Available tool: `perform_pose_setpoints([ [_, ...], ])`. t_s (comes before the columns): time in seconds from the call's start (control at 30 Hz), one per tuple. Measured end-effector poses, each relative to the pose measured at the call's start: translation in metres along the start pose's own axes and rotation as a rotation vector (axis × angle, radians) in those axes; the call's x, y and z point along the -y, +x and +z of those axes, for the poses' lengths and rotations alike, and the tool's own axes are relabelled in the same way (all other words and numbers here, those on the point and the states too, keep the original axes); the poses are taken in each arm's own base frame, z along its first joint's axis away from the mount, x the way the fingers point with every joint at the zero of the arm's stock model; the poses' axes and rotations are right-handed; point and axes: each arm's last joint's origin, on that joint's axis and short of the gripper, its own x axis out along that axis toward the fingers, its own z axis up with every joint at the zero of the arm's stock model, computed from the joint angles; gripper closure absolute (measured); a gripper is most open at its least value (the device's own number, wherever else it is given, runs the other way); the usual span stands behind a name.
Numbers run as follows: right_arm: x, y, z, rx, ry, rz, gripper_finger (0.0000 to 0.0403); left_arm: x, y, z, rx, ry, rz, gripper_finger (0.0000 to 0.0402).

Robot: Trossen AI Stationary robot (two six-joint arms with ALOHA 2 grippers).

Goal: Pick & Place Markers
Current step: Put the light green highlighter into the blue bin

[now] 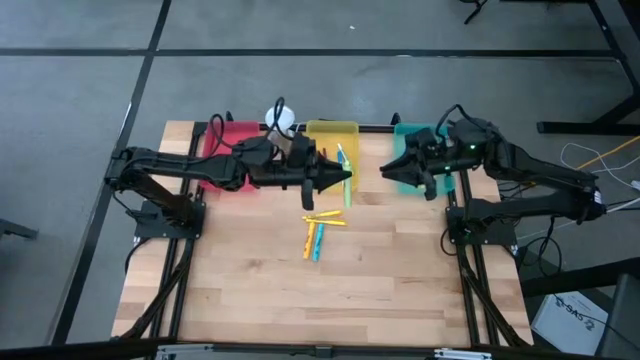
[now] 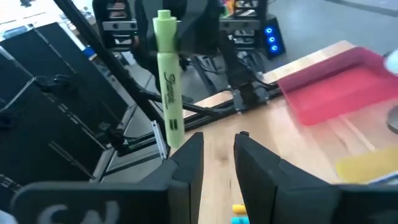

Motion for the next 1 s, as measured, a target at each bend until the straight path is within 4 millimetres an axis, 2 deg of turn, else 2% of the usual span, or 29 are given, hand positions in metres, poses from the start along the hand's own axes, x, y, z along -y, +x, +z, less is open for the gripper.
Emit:
perform_pose_setpoints([
  [0.13,0.001,0.016,-0.001,-0.008,0.0,0.026,0.0313,-0.002,0.0,0.001,-0.004,0.001,-0.004,0.0348],
  [0.23,0.003,0.028,-0.003,-0.025,0.02,0.035,0.0297,-0.005,0.0,0.002,-0.008,0.003,-0.01,0.0348],
  [0.5,0.005,0.055,-0.003,-0.005,0.052,0.078,0.02,-0.008,0.0,0.004,-0.017,0.023,-0.02,0.0347],
  [0.63,0.003,0.063,-0.001,0.038,0.036,0.116,0.0166,-0.009,0.0,0.004,-0.013,0.063,-0.014,0.0347],
  [0.77,0.0,0.07,0.0,0.065,0.031,0.143,0.0158,-0.01,0.0,0.004,0.003,0.103,0.018,0.0346],
  [1.0,0.002,0.082,-0.004,0.069,0.032,0.107,0.0174,-0.013,0.0,0.006,0.016,0.134,0.048,0.0346],
])
